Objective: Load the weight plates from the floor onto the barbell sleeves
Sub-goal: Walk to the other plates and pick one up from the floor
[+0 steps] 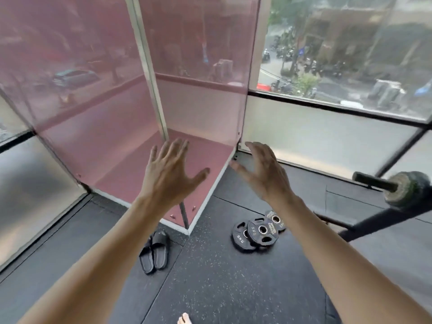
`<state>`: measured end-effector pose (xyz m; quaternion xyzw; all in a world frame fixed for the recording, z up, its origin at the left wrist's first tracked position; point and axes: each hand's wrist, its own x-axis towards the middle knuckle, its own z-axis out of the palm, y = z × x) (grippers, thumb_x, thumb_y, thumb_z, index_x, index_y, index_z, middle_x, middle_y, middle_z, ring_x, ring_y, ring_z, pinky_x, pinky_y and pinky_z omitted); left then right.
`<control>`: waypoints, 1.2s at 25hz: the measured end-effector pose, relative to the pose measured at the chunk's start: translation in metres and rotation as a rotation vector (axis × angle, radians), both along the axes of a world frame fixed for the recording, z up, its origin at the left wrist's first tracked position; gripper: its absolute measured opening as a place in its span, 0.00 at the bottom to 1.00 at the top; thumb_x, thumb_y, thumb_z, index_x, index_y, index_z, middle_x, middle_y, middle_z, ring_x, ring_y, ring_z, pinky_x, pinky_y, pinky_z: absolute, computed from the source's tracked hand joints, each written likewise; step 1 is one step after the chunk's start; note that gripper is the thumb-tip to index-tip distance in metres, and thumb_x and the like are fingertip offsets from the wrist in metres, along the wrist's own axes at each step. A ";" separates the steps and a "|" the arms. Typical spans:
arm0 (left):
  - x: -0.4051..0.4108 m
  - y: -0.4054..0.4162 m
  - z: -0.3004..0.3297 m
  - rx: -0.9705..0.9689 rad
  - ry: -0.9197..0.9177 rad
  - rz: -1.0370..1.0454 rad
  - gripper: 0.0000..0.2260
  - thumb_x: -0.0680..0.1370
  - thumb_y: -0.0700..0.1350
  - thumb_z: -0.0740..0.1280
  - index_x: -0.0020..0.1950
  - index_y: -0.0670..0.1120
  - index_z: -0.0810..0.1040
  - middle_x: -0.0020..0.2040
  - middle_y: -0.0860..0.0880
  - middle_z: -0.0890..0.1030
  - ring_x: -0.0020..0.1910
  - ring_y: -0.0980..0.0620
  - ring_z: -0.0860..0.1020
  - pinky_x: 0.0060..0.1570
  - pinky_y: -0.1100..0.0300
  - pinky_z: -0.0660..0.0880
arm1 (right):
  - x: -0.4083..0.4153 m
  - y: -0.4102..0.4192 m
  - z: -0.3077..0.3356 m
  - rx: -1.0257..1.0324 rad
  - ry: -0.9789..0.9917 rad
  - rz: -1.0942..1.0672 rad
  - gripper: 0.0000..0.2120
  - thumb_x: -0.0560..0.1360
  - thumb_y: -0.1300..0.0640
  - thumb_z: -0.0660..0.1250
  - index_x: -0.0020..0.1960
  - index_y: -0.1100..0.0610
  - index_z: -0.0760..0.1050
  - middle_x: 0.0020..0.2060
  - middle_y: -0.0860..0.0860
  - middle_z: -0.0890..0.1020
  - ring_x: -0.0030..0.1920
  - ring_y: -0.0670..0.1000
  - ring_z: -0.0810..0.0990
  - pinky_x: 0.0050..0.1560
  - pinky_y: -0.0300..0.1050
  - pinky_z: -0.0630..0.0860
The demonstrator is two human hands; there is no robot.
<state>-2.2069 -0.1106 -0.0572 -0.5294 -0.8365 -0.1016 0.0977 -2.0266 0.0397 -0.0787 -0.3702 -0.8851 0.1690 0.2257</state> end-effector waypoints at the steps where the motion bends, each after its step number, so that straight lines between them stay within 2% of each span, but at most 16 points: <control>1: -0.009 0.020 -0.003 -0.002 -0.023 -0.043 0.44 0.74 0.74 0.48 0.81 0.46 0.56 0.81 0.45 0.58 0.80 0.45 0.55 0.79 0.42 0.50 | -0.009 0.007 0.000 -0.017 0.003 -0.041 0.38 0.77 0.31 0.57 0.78 0.54 0.60 0.76 0.54 0.64 0.76 0.55 0.63 0.69 0.61 0.70; 6: -0.037 0.119 -0.019 -0.078 -0.077 -0.290 0.44 0.74 0.74 0.49 0.81 0.47 0.55 0.81 0.44 0.59 0.80 0.44 0.56 0.79 0.42 0.49 | -0.022 0.048 -0.006 -0.045 0.000 -0.269 0.38 0.75 0.29 0.56 0.77 0.53 0.61 0.74 0.53 0.66 0.73 0.55 0.67 0.65 0.58 0.73; 10: -0.030 0.195 -0.044 -0.114 -0.069 -0.458 0.44 0.74 0.74 0.47 0.80 0.46 0.57 0.80 0.44 0.61 0.79 0.44 0.58 0.78 0.41 0.51 | 0.012 0.083 -0.027 -0.120 -0.027 -0.477 0.37 0.77 0.31 0.57 0.78 0.51 0.60 0.77 0.52 0.63 0.76 0.53 0.62 0.67 0.56 0.69; 16: 0.003 0.311 -0.090 -0.207 -0.052 -0.600 0.46 0.72 0.75 0.42 0.81 0.46 0.56 0.80 0.45 0.61 0.79 0.45 0.59 0.77 0.41 0.54 | 0.040 0.167 -0.077 -0.220 -0.041 -0.650 0.38 0.76 0.30 0.56 0.78 0.52 0.61 0.77 0.53 0.64 0.77 0.55 0.62 0.68 0.61 0.69; 19: 0.012 0.370 -0.127 -0.263 -0.059 -0.605 0.47 0.72 0.75 0.42 0.81 0.45 0.58 0.79 0.44 0.62 0.78 0.44 0.60 0.76 0.39 0.57 | 0.038 0.228 -0.118 -0.273 -0.051 -0.679 0.37 0.77 0.31 0.57 0.77 0.53 0.62 0.74 0.52 0.68 0.75 0.53 0.64 0.67 0.59 0.70; 22: 0.023 0.430 -0.181 -0.361 -0.112 -0.598 0.46 0.71 0.74 0.44 0.80 0.45 0.59 0.79 0.45 0.64 0.78 0.45 0.61 0.76 0.40 0.56 | 0.039 0.282 -0.170 -0.360 -0.041 -0.713 0.36 0.76 0.33 0.61 0.75 0.55 0.64 0.71 0.53 0.71 0.72 0.54 0.68 0.67 0.56 0.70; 24: 0.029 0.467 -0.227 -0.406 -0.131 -0.595 0.44 0.72 0.73 0.47 0.80 0.45 0.60 0.78 0.44 0.65 0.77 0.45 0.62 0.75 0.40 0.57 | 0.044 0.313 -0.209 -0.421 -0.077 -0.745 0.36 0.77 0.35 0.63 0.76 0.55 0.63 0.72 0.53 0.70 0.73 0.54 0.66 0.68 0.56 0.68; 27: 0.033 0.511 -0.314 -0.517 -0.156 -0.594 0.40 0.76 0.70 0.52 0.79 0.44 0.62 0.77 0.43 0.66 0.77 0.43 0.63 0.75 0.41 0.58 | 0.053 0.349 -0.286 -0.528 -0.146 -0.813 0.37 0.77 0.35 0.62 0.78 0.54 0.59 0.74 0.51 0.67 0.75 0.53 0.63 0.67 0.56 0.68; 30: 0.033 0.548 -0.427 -0.644 -0.120 -0.641 0.37 0.78 0.67 0.57 0.78 0.44 0.62 0.77 0.43 0.65 0.77 0.43 0.62 0.75 0.41 0.58 | 0.055 0.376 -0.390 -0.654 -0.153 -0.901 0.38 0.77 0.35 0.62 0.79 0.53 0.56 0.76 0.51 0.65 0.76 0.53 0.62 0.65 0.56 0.69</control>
